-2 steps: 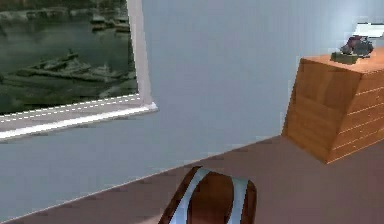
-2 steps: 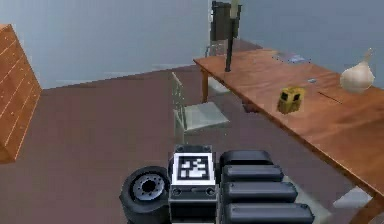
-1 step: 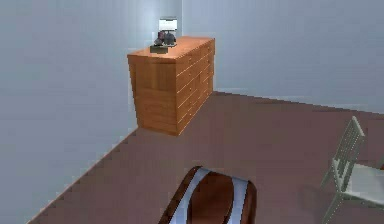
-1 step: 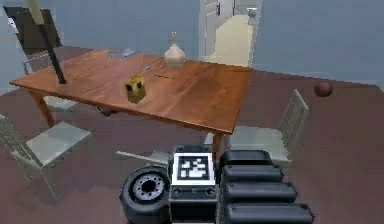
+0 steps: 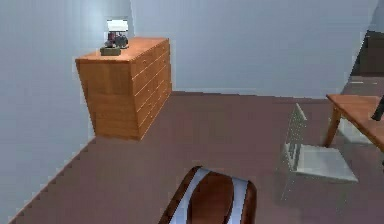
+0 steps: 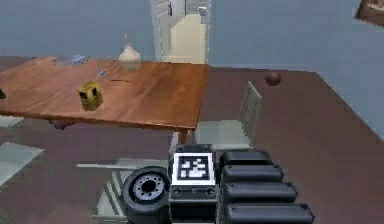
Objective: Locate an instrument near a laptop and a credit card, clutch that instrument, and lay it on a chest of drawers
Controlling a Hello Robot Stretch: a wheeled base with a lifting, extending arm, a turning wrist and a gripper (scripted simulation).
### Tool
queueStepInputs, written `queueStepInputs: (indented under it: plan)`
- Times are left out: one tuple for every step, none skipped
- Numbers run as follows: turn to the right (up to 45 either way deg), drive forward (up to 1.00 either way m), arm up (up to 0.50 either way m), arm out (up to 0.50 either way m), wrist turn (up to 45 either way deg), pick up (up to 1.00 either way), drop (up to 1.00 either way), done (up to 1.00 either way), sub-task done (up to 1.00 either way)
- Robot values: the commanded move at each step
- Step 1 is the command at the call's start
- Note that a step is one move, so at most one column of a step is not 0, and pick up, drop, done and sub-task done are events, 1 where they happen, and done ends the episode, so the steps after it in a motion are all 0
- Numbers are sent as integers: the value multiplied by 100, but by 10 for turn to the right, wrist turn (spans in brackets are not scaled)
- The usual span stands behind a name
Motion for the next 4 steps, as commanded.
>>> queueStepInputs:
  plan:
    - [0,100,0,0,0,0,0,0,0]
    - [0,100,0,0,0,0,0,0,0]
    - [0,70,0,0,0,0,0,0,0]
    - [-450,0,0,0,0,0,0,0,0]
